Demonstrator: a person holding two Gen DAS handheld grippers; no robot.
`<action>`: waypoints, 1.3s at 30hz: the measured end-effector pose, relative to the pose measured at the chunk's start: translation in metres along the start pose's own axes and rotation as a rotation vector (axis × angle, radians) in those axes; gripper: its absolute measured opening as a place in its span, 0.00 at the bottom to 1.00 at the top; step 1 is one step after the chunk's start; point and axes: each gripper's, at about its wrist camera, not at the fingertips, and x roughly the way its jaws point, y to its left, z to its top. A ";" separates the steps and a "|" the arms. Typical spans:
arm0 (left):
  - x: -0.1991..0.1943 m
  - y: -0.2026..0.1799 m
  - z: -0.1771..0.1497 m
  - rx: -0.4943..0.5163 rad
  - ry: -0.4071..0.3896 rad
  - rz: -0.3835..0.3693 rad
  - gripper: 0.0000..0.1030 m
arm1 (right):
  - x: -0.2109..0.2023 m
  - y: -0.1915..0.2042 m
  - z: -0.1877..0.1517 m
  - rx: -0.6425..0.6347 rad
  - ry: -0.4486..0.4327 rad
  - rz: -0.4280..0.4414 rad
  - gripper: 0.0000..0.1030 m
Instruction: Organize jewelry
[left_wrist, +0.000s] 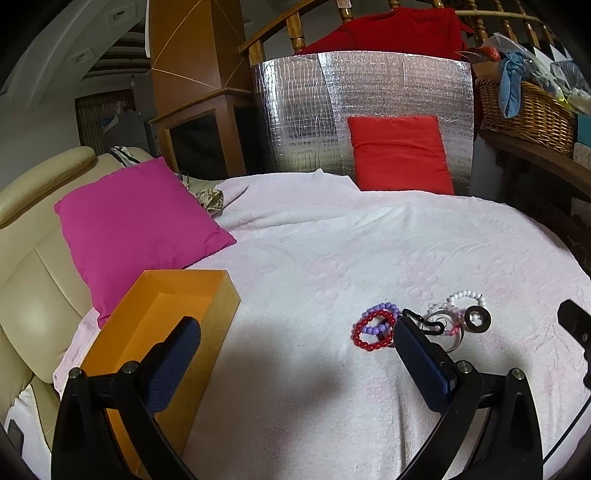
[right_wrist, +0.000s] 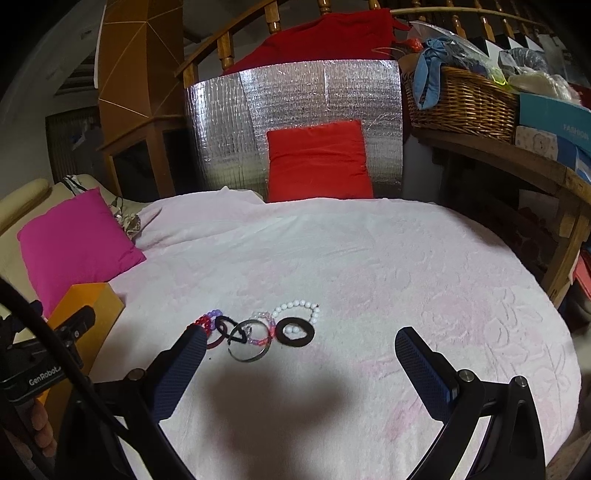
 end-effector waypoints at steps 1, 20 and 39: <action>0.001 0.000 0.000 0.001 0.000 0.000 1.00 | 0.001 0.000 0.001 -0.004 -0.001 -0.003 1.00; 0.079 0.006 -0.006 0.018 0.140 -0.150 1.00 | 0.080 -0.029 0.002 0.033 0.226 0.115 0.76; 0.155 -0.017 -0.022 0.048 0.331 -0.327 0.77 | 0.171 -0.026 -0.010 0.070 0.389 0.054 0.52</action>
